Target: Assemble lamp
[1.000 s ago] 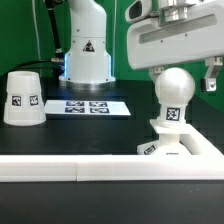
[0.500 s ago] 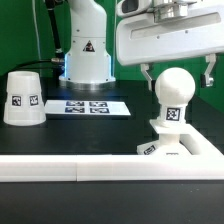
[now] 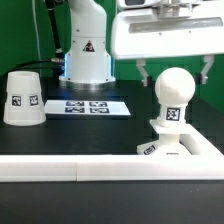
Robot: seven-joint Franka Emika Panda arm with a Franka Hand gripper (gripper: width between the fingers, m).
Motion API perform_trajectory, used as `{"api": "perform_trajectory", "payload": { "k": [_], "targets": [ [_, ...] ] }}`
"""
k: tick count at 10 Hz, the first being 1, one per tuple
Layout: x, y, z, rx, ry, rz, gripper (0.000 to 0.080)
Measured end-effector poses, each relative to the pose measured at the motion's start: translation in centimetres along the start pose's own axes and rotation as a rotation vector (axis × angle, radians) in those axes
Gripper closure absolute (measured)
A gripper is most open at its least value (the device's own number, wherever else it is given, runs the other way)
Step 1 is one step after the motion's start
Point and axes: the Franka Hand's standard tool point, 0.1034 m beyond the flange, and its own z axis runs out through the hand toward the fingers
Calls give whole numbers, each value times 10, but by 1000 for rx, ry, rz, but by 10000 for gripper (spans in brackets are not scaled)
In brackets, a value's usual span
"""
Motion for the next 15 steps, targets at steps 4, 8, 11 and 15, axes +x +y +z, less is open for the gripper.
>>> {"api": "perform_trajectory", "payload": {
  "k": [4, 8, 11, 15],
  "targets": [
    [6, 15, 0, -7, 15, -3, 101],
    [-27, 129, -4, -59, 18, -292, 101],
    [-28, 174, -9, -67, 20, -263, 101],
    [-27, 198, -11, -75, 20, -240, 101]
  ]
}}
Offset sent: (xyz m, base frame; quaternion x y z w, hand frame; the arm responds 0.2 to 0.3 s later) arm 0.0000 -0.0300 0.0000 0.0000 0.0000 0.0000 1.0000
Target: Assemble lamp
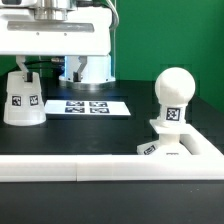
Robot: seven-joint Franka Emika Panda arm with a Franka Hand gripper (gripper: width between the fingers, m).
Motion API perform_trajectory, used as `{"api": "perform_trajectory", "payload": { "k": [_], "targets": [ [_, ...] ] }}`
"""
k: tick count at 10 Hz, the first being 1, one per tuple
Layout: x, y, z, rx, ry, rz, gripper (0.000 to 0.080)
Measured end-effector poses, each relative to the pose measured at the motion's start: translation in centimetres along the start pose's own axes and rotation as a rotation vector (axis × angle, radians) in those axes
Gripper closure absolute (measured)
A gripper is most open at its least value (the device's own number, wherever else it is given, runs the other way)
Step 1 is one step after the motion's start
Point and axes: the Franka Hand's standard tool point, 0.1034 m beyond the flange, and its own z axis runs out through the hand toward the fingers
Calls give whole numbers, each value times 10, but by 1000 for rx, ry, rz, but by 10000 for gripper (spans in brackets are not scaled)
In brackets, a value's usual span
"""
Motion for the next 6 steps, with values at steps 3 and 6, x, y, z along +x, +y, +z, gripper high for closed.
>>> {"api": "perform_trajectory", "payload": {
  "k": [3, 6],
  "targets": [
    [-26, 18, -11, 1, -2, 55, 101],
    [-63, 19, -17, 22, -14, 90, 101]
  ]
}}
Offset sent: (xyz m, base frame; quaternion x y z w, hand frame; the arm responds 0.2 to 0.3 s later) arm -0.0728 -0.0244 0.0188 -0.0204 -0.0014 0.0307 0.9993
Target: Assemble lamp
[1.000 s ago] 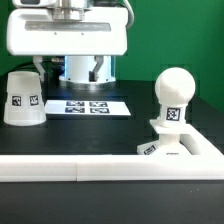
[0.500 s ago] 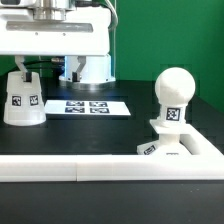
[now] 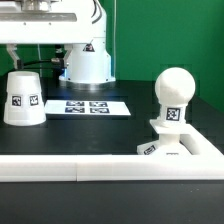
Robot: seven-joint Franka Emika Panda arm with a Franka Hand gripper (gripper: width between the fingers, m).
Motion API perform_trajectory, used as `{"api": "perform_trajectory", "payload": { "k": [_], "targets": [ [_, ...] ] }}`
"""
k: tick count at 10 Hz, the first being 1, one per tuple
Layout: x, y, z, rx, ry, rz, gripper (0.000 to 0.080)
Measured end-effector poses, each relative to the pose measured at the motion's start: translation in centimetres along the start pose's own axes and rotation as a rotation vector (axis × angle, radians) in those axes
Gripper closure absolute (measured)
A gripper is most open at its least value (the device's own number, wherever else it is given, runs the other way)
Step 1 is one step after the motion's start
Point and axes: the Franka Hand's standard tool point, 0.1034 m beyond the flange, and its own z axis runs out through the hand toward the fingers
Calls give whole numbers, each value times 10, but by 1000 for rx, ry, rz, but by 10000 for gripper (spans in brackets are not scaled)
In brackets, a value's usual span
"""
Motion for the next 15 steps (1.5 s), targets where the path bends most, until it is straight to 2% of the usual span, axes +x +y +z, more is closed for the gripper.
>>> {"api": "perform_trajectory", "payload": {
  "k": [2, 5, 8, 10, 13, 15],
  "targets": [
    [-8, 0, 3, 4, -12, -4, 101],
    [-14, 9, 7, 7, -21, -43, 101],
    [-31, 2, 9, -1, -36, 6, 101],
    [-40, 3, 14, 1, -40, 12, 101],
    [-46, 6, 21, -3, -37, -17, 101],
    [-43, 3, 23, -9, -35, -28, 101]
  ]
}}
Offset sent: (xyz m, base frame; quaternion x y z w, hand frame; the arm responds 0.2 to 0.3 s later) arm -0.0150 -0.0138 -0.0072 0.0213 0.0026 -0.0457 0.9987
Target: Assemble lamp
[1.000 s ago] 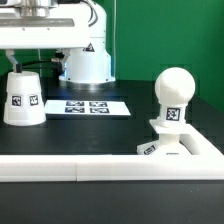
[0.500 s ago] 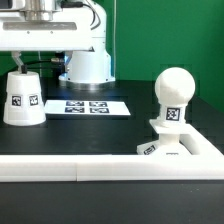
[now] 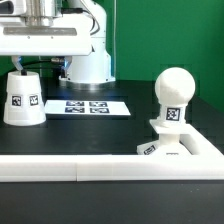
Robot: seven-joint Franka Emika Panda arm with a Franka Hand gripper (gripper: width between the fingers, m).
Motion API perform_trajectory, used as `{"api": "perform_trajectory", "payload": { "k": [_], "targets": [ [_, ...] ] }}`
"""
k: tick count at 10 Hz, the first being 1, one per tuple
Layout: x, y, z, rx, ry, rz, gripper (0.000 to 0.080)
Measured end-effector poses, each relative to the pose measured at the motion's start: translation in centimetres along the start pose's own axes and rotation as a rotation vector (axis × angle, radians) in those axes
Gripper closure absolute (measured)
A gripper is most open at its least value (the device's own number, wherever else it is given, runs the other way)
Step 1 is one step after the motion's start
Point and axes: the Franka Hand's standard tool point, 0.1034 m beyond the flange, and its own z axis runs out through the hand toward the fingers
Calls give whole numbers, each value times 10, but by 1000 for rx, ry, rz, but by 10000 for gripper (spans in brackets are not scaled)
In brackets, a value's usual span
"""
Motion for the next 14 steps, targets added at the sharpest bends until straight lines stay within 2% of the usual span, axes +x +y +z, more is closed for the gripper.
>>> {"api": "perform_trajectory", "payload": {
  "k": [1, 2, 4, 5, 6, 7, 9, 10, 12, 14],
  "targets": [
    [0, 0, 0, 0, -1, 0, 239],
    [0, 0, 0, 0, -1, 0, 239],
    [0, 0, 0, 0, -1, 0, 512],
    [0, 0, 0, 0, -1, 0, 512],
    [0, 0, 0, 0, -1, 0, 699],
    [0, 0, 0, 0, 1, 0, 752],
    [1, -4, -1, 5, -3, 17, 752],
    [5, -16, -6, 20, -9, 42, 753],
    [18, -48, -20, 55, -28, 129, 753],
    [49, -88, -43, 85, -40, 205, 753]
  ]
}}
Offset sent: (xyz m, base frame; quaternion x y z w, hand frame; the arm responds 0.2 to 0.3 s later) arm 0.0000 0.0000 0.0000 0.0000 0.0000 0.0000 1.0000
